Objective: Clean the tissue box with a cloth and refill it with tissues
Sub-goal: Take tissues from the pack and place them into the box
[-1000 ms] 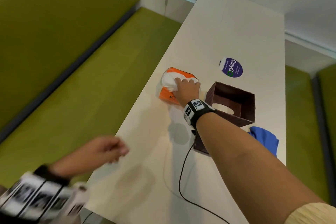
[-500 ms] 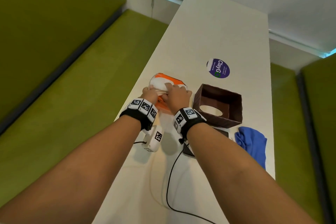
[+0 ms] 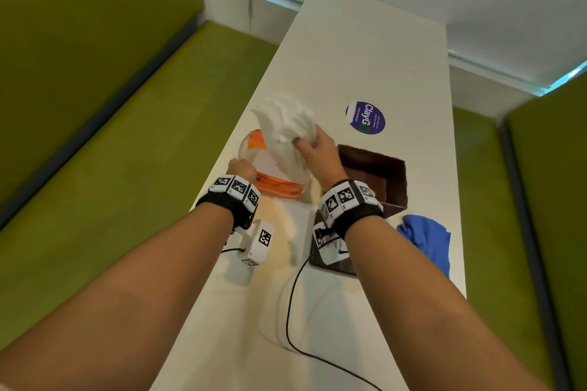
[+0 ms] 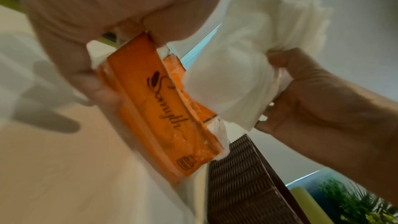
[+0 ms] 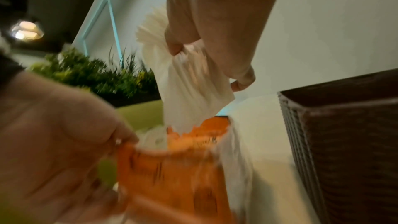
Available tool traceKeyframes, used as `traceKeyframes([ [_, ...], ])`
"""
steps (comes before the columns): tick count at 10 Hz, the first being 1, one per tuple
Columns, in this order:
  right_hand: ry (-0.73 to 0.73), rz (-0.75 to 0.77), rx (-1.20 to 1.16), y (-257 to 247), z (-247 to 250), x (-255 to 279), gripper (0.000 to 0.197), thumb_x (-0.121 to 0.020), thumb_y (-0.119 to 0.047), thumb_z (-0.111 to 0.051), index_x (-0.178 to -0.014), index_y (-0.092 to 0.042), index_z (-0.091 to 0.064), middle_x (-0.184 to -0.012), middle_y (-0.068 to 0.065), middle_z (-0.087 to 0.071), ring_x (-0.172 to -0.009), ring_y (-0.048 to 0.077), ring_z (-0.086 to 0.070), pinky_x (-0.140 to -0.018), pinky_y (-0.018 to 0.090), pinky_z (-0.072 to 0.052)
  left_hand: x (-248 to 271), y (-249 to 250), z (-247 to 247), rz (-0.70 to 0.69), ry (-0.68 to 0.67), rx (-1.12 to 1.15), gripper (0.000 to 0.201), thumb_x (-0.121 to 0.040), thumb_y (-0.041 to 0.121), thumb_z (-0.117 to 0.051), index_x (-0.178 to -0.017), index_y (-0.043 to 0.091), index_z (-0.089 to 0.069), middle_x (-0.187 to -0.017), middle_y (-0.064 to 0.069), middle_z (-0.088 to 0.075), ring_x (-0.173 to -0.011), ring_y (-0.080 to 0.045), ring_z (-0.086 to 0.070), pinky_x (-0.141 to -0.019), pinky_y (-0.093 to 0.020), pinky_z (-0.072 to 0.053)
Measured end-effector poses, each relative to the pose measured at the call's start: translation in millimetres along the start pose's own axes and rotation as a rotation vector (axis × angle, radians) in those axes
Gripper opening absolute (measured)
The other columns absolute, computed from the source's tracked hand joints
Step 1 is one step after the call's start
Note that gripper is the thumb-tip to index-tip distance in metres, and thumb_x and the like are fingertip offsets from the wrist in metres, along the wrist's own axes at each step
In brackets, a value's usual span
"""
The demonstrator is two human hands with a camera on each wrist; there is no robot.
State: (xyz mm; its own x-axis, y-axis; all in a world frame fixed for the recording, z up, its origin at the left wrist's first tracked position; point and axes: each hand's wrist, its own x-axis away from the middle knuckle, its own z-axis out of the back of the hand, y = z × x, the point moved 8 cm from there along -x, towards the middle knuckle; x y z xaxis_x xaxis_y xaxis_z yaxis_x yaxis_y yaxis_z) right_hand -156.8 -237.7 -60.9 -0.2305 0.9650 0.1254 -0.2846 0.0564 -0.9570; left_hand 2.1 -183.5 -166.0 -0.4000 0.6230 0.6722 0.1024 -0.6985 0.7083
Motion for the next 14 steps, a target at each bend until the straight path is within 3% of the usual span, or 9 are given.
traceKeyframes([
  [1, 0.077, -0.030, -0.147, -9.3, 23.2, -3.9, 0.033, -0.090, -0.015, -0.058, -0.123, -0.011, -0.056, -0.117, 0.009, -0.065, -0.110, 0.026, -0.063, -0.097, 0.042, -0.051, 41.5, 15.8, 22.9, 0.028, 0.141, -0.046, 0.061, -0.092, 0.030, -0.043, -0.144, 0.003, -0.028, -0.148, -0.019, -0.030, -0.133, -0.037, -0.038, -0.103, -0.040, -0.038],
  [2, 0.078, -0.051, -0.296, -18.3, 43.4, -2.5, 0.026, -0.080, -0.019, -0.063, -0.106, -0.017, -0.061, -0.107, 0.007, -0.068, -0.104, 0.026, -0.064, -0.099, 0.044, -0.050, 66.1, 51.2, 34.3, -0.343, 0.256, 0.068, 0.068, -0.083, 0.035, -0.056, -0.142, 0.010, -0.033, -0.143, -0.012, -0.029, -0.126, -0.028, -0.040, -0.100, -0.035, -0.038],
  [3, -0.043, -0.103, -0.363, -15.9, 46.0, 0.8, 0.037, -0.073, -0.015, -0.060, -0.111, -0.014, -0.059, -0.104, 0.007, -0.066, -0.101, 0.027, -0.062, -0.093, 0.044, -0.048, 88.7, 91.1, 3.0, -0.584, -0.060, 0.196, 0.078, -0.079, 0.045, -0.058, -0.142, 0.007, -0.034, -0.136, -0.005, -0.037, -0.124, -0.015, -0.040, -0.103, -0.025, -0.034],
  [5, -0.216, -0.239, -0.573, -8.7, 30.7, 38.5, 0.072, -0.069, -0.035, -0.073, -0.131, -0.010, -0.048, -0.121, 0.014, -0.059, -0.107, 0.028, -0.060, -0.093, 0.041, -0.049, 108.5, 81.0, -63.1, -0.177, -0.610, 0.328, 0.071, -0.065, 0.061, -0.073, -0.116, 0.012, -0.064, -0.116, -0.011, -0.068, -0.110, -0.029, -0.064, -0.102, -0.047, -0.046],
  [7, -0.184, -0.247, -0.278, -4.2, 55.5, 62.1, 0.073, -0.076, -0.044, -0.065, -0.140, -0.020, -0.038, -0.128, 0.004, -0.059, -0.111, 0.021, -0.061, -0.092, 0.039, -0.052, 118.1, 53.1, -76.1, -0.050, -0.620, 0.404, 0.075, -0.061, 0.062, -0.075, -0.116, 0.012, -0.066, -0.119, -0.015, -0.068, -0.105, -0.032, -0.067, -0.103, -0.050, -0.045],
  [9, -0.087, -0.337, -0.476, 37.2, 54.1, 98.8, 0.065, -0.083, -0.052, -0.053, -0.140, -0.025, -0.039, -0.120, 0.004, -0.060, -0.100, 0.020, -0.059, -0.090, 0.039, -0.045, 128.4, 41.6, -85.1, 0.003, -0.566, 0.731, 0.051, -0.082, 0.058, -0.058, -0.101, 0.012, -0.066, -0.093, -0.012, -0.076, -0.084, -0.026, -0.072, -0.087, -0.043, -0.052],
  [11, 0.115, -0.221, -0.854, 39.5, 60.4, 103.0, 0.099, -0.058, -0.046, -0.084, -0.142, -0.021, -0.038, -0.137, 0.008, -0.056, -0.122, 0.026, -0.057, -0.091, 0.037, -0.054, 151.6, 39.3, -100.6, -0.046, -0.693, 0.889, 0.029, -0.094, 0.026, -0.053, -0.117, 0.008, -0.057, -0.091, -0.011, -0.076, -0.094, -0.027, -0.068, -0.077, -0.044, -0.054],
  [12, 0.103, -0.250, -0.873, 38.2, 63.8, 108.4, 0.086, -0.066, -0.047, -0.078, -0.139, -0.020, -0.042, -0.121, 0.005, -0.065, -0.101, 0.020, -0.066, -0.068, 0.028, -0.057, 154.0, 39.7, -103.8, -0.061, -0.705, 0.906, 0.025, -0.093, 0.024, -0.054, -0.113, 0.009, -0.057, -0.087, -0.010, -0.077, -0.084, -0.027, -0.073, -0.068, -0.043, -0.059],
  [14, 0.070, -0.203, -0.685, 22.9, 81.1, 114.0, 0.025, -0.087, -0.017, -0.063, -0.112, -0.017, -0.059, -0.103, 0.005, -0.070, -0.092, 0.020, -0.068, -0.073, 0.037, -0.056, 151.1, 37.3, -97.1, -0.078, -0.671, 0.743, 0.035, -0.085, 0.017, -0.065, -0.118, 0.008, -0.057, -0.108, -0.009, -0.071, -0.101, -0.024, -0.067, -0.087, -0.041, -0.055],
])
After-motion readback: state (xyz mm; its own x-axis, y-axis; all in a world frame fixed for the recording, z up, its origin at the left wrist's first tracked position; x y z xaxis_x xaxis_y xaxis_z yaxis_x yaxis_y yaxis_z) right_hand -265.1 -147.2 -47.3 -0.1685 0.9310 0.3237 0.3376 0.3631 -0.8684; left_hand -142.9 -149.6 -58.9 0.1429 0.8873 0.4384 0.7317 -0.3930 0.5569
